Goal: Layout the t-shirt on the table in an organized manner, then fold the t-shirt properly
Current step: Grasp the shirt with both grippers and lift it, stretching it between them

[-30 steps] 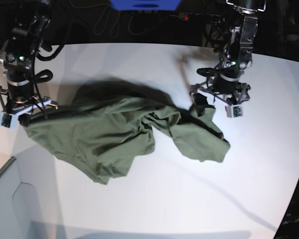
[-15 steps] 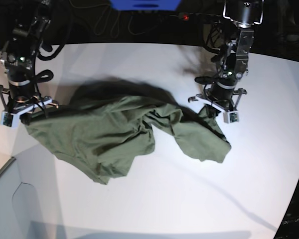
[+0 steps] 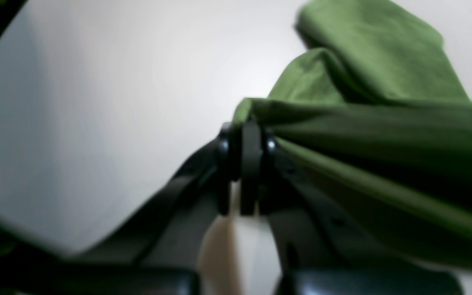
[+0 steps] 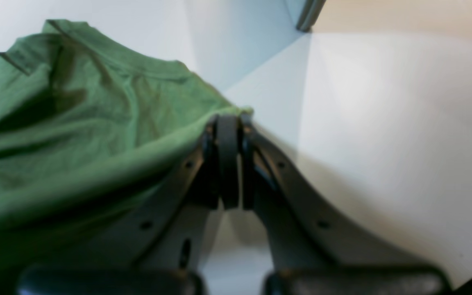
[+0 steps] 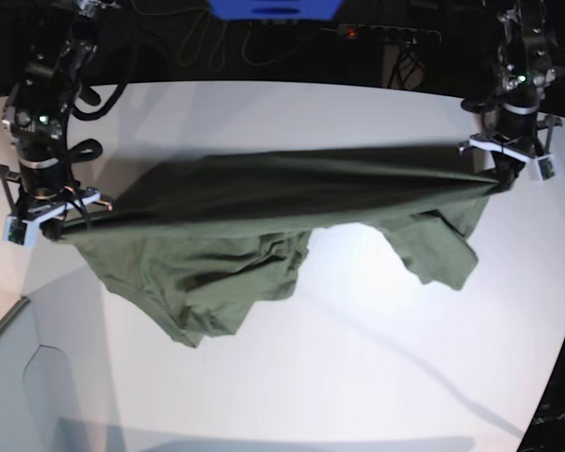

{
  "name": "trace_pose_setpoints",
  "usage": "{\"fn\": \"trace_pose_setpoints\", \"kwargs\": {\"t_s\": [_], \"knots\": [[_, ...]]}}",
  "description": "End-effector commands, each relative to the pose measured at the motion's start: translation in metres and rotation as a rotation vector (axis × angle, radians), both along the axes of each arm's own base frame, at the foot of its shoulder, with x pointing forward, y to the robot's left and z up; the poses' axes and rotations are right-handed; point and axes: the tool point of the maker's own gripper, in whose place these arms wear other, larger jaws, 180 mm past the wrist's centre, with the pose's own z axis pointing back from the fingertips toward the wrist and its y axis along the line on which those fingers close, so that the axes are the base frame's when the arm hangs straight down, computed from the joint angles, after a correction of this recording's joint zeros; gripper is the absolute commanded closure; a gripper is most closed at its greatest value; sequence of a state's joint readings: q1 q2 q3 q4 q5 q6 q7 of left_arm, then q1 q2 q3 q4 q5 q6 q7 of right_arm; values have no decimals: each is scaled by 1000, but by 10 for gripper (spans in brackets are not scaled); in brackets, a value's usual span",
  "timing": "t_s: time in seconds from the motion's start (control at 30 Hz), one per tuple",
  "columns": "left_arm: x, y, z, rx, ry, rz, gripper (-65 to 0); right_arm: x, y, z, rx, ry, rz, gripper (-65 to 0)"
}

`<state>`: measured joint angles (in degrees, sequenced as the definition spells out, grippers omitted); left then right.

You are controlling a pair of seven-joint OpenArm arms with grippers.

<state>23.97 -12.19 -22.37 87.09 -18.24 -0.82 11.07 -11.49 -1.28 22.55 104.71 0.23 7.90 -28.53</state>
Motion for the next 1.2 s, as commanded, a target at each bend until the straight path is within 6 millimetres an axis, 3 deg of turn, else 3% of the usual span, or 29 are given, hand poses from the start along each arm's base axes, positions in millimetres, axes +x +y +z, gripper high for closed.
{"fn": "trace_pose_setpoints", "kwargs": {"t_s": [0.0, 0.13, 0.23, 0.4, 0.6, 0.77, 0.9, 0.97, 1.07, 1.17], "knots": [[-1, 13, 15, 43, -37, 15, 0, 5, -2, 14, -24, -48, 8, 0], [-22, 17, 5, 46, 10, 32, 0, -3, -1, 5, -17, -23, 7, 0], [-44, 17, -16, 28, 79, 44, 0, -13, 1, -3, -13, 6, 10, 0], [-57, 5, -29, -18, 101, 77, -20, -20, 1, -10, -11, 32, 13, 0], [-62, -12, -3, -20, 50, 52, -277, -19, 1, -9, -11, 27, 13, 0], [-48, -22, 40, 8, -50, 8, -421, -18, 2, -9, -10, 25, 14, 0], [-34, -16, 70, 44, -132, 9, -428, -13, 12, -9, -3, 23, 42, 0], [-13, -4, 83, 59, -194, 37, -428, -13, 14, -9, -2, 23, 47, 0], [16, 15, 71, 41, -218, 97, -428, -10, 23, -10, 5, 22, 72, 0], [43, 22, 51, -7, -213, 136, -428, -7, 31, -11, 12, 21, 94, 0]]}}
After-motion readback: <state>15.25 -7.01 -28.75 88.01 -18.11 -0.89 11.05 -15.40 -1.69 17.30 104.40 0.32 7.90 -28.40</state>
